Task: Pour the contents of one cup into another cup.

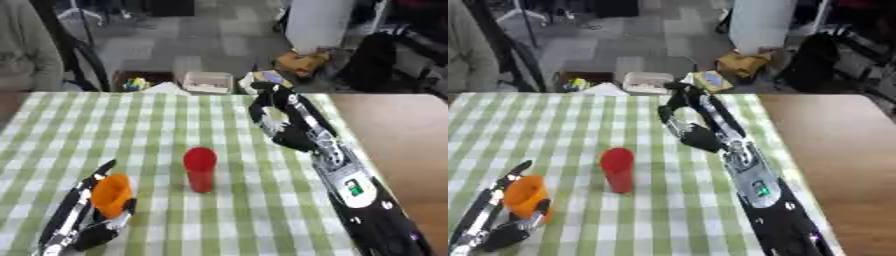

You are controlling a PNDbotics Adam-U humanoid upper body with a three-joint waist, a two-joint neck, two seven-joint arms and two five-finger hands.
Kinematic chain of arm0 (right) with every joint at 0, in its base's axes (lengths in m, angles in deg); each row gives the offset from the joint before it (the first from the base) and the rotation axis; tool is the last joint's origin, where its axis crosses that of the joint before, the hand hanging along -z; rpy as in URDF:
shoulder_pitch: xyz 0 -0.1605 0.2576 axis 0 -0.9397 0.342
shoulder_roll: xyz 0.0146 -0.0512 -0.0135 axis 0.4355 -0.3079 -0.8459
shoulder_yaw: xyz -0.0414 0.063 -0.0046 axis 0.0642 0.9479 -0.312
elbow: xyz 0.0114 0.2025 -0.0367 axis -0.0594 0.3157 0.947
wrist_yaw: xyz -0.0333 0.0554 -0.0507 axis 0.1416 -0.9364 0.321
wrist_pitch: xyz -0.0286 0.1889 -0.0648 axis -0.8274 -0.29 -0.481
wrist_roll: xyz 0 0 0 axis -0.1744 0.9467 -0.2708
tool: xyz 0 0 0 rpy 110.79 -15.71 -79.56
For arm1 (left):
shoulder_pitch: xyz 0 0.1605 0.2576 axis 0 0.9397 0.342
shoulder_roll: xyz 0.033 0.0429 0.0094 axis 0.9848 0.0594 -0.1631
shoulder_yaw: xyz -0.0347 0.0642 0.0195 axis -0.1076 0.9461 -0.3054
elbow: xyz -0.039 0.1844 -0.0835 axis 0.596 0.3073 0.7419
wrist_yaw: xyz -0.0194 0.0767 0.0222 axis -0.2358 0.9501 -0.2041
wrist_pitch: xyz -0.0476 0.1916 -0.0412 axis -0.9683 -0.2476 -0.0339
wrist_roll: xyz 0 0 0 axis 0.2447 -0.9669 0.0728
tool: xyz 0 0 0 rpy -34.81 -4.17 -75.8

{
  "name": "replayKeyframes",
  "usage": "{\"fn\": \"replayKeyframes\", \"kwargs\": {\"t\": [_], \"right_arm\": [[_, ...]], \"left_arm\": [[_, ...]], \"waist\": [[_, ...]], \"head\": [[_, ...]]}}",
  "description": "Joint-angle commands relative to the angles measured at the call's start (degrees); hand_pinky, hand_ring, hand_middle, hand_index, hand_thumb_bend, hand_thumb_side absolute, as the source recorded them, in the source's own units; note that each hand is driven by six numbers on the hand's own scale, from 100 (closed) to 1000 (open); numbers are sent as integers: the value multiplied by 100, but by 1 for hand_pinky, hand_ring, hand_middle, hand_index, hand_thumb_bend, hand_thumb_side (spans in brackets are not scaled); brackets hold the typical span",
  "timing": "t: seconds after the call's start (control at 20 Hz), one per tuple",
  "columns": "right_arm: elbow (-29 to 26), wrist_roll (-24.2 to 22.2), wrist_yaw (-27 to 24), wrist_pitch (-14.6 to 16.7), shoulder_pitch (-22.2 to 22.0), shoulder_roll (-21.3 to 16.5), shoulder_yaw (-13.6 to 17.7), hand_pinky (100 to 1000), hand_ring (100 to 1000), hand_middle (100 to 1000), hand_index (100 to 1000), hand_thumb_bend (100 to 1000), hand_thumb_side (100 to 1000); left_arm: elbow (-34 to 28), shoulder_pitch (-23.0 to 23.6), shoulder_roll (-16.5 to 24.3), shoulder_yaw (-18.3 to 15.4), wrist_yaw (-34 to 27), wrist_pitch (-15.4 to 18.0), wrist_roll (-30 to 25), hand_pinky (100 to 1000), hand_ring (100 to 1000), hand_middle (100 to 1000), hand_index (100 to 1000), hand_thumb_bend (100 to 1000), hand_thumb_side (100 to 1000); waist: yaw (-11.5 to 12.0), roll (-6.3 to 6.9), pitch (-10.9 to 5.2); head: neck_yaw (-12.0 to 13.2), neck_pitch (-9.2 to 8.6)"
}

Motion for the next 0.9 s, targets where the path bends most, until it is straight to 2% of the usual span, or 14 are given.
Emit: {"fn": "replayKeyframes", "kwargs": {"t": [0.05,0.35,0.4,0.45,0.7,0.9], "right_arm": [[-49,-2,-26,-4,59,-51,21,780,622,554,868,241,569],[18,2,-30,-11,21,-56,29,778,620,553,868,239,567],[32,1,-36,-11,16,-58,30,778,619,553,868,238,561],[48,-1,-39,-11,12,-58,31,777,619,552,868,239,567],[216,-15,-19,-21,-45,-64,38,763,610,548,867,251,554],[407,-52,31,35,-113,-64,35,753,601,545,869,305,424]], "left_arm": [[-342,4,90,-16,-196,129,122,110,346,564,977,100,406],[-912,107,226,-133,-357,110,236,100,335,552,968,100,396],[-988,122,247,-146,-389,93,240,100,334,551,968,100,426],[-1059,137,263,-163,-422,76,245,100,334,551,968,100,401],[-1400,204,355,-222,-555,-4,258,100,335,550,966,100,406],[-1724,262,478,-230,-706,-49,175,100,329,543,954,100,448]], "waist": [[2,6,-83],[21,24,-89],[22,26,-90],[22,26,-91],[31,32,-94],[49,53,-95]], "head": [[-23,-55],[-50,-54],[-52,-56],[-57,-57],[-71,-65],[-101,-74]]}}
